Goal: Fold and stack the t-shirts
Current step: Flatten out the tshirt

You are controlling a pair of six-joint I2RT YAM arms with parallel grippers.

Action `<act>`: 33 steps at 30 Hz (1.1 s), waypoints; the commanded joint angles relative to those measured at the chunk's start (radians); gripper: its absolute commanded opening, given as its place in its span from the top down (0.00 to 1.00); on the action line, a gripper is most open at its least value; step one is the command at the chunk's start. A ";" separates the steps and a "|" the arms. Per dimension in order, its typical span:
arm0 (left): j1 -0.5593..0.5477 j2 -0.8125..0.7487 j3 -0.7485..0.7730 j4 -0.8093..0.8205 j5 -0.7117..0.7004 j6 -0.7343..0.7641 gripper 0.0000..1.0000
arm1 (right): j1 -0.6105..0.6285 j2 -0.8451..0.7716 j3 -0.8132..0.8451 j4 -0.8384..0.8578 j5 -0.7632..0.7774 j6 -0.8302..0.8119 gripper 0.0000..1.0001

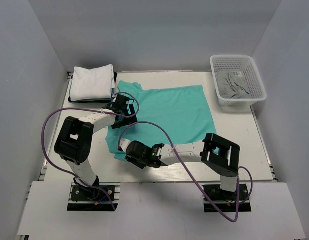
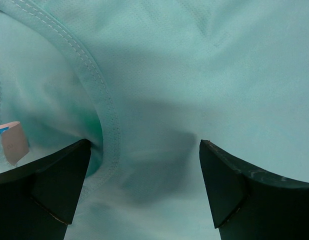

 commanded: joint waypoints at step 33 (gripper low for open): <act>-0.003 0.043 0.013 -0.066 0.058 -0.001 0.00 | 0.026 -0.273 -0.339 -0.023 -0.469 0.136 1.00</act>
